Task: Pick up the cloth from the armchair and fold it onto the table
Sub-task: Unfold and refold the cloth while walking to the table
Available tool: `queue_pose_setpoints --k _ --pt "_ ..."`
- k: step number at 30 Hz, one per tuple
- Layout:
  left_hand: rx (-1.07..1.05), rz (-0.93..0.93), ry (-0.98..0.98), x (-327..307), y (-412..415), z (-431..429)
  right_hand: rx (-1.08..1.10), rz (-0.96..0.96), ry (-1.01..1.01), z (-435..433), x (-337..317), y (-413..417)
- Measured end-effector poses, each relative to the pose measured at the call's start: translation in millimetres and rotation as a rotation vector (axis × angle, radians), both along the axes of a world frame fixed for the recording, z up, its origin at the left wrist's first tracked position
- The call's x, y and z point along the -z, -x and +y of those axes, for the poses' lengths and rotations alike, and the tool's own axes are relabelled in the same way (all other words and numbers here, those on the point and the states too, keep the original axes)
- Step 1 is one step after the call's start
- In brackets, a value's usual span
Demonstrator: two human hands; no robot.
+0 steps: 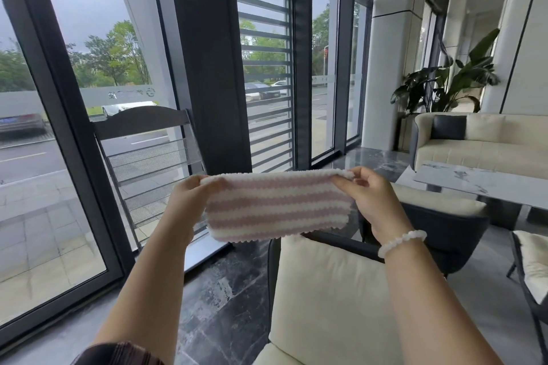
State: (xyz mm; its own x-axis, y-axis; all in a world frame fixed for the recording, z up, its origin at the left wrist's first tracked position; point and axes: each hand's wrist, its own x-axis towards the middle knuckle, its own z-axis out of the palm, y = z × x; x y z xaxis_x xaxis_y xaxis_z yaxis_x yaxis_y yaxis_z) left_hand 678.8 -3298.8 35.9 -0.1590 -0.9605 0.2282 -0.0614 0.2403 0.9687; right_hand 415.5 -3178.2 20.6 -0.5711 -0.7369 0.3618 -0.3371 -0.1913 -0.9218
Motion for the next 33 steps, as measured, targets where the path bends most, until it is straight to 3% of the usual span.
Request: queue_pose_setpoints --k 5,9,12,16,20,26,33 --pt "-0.007 -0.077 -0.116 9.2 3.7 -2.8 -0.107 -0.222 -0.095 -5.5 5.3 2.5" --pt "0.031 -0.119 -0.263 25.7 3.6 1.1 -0.012 -0.199 -0.231 -14.0 20.2 -1.3" --pt "0.053 -0.052 -0.316 30.9 5.4 7.5 -0.005 -0.129 -0.274 -16.1 21.9 -10.2" --pt "0.146 0.050 -0.245 20.6 14.9 19.9 -0.053 -0.048 -0.185 -16.1 15.8 -41.7" --pt "0.232 0.029 -0.130 10.8 25.7 38.3 -0.185 -0.020 -0.101 -14.2 9.3 -80.4" --pt "0.174 0.004 -0.005 6.8 22.4 55.3 -0.291 -0.040 -0.015 -17.1 11.9 -109.5" --pt "0.140 0.041 -0.033 -3.1 -5.1 83.1 -0.435 0.014 -0.033 -4.5 7.2 -134.6"
